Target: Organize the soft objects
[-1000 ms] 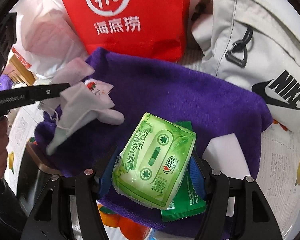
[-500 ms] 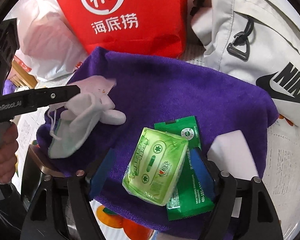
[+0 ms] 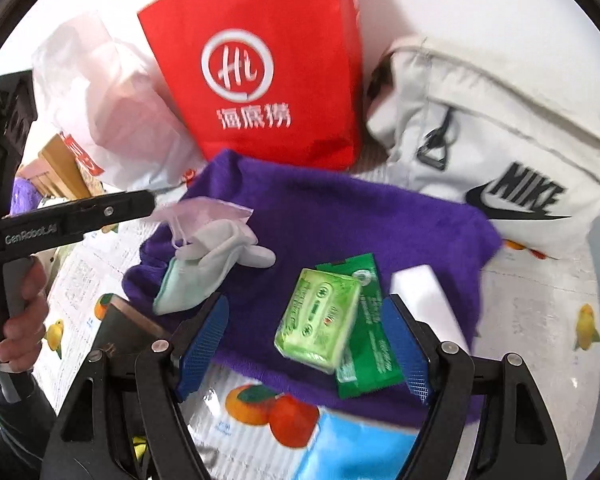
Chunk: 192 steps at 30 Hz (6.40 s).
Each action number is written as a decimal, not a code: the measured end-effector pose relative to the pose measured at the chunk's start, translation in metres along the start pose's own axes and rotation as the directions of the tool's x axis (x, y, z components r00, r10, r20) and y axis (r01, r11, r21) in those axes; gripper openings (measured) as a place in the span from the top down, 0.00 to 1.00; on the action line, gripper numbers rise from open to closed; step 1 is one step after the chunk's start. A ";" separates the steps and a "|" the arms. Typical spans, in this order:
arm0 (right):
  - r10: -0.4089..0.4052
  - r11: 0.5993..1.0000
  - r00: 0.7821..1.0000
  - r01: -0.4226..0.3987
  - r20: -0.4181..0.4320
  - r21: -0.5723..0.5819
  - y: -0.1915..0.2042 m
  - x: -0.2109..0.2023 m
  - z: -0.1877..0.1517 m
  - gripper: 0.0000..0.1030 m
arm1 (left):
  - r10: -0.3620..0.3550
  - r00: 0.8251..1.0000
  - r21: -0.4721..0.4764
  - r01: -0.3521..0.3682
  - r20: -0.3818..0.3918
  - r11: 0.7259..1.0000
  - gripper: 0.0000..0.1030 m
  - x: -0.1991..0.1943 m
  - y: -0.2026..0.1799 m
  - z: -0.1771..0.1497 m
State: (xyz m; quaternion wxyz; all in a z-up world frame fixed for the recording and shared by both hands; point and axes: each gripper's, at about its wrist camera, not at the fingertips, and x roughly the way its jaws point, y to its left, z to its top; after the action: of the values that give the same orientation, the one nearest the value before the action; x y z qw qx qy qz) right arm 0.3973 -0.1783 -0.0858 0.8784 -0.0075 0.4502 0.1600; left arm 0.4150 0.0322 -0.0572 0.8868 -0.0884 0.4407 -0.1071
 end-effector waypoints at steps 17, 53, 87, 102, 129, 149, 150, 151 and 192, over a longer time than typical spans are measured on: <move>0.030 0.998 0.998 -0.033 0.059 0.054 0.022 -0.096 -0.089 0.24 | 0.034 0.999 0.022 -0.033 -0.016 0.999 0.45 -0.096 -0.021 -0.104; 0.114 0.974 0.991 -0.124 -0.064 -0.187 0.145 0.000 -0.172 0.86 | 0.090 0.993 -0.157 -0.100 -0.071 0.982 0.44 -0.094 0.070 -0.259; 0.205 0.948 0.977 -0.212 -0.056 -0.237 0.152 -0.022 -0.174 0.88 | 0.062 0.992 -0.176 -0.081 -0.112 0.981 0.44 -0.088 0.072 -0.270; 0.143 0.952 0.982 -0.170 -0.120 -0.256 0.145 -0.012 -0.175 0.68 | 0.048 0.992 -0.173 -0.068 -0.117 0.983 0.44 -0.090 0.068 -0.274; 0.337 0.935 0.941 -0.330 0.033 -0.133 0.124 -0.094 -0.178 0.98 | 0.043 0.993 -0.127 -0.057 -0.110 0.990 0.44 -0.096 0.045 -0.276; 0.155 0.986 0.978 -0.161 0.143 0.032 0.014 -0.146 -0.234 0.98 | 0.017 0.998 0.160 -0.007 -0.062 0.987 0.44 -0.073 -0.062 -0.269; 0.156 0.986 0.977 -0.163 0.143 0.041 0.010 -0.146 -0.234 0.98 | 0.037 0.998 0.178 -0.025 -0.060 0.984 0.44 -0.070 -0.065 -0.268; 0.154 0.985 0.977 -0.163 0.147 0.052 0.006 -0.144 -0.233 0.97 | 0.063 0.996 0.201 -0.050 -0.059 0.978 0.44 -0.065 -0.069 -0.268; 0.159 0.981 0.969 -0.177 0.188 0.080 -0.007 -0.154 -0.201 0.98 | 0.012 0.999 0.019 -0.012 0.031 1.000 0.87 -0.108 -0.007 -0.238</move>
State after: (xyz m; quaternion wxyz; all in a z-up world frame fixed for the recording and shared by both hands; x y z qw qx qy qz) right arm 0.1575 -0.2586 -0.0843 0.8983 0.0877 0.3748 0.2118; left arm 0.1597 0.0394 -0.1146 0.8951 -0.0789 0.4263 -0.1045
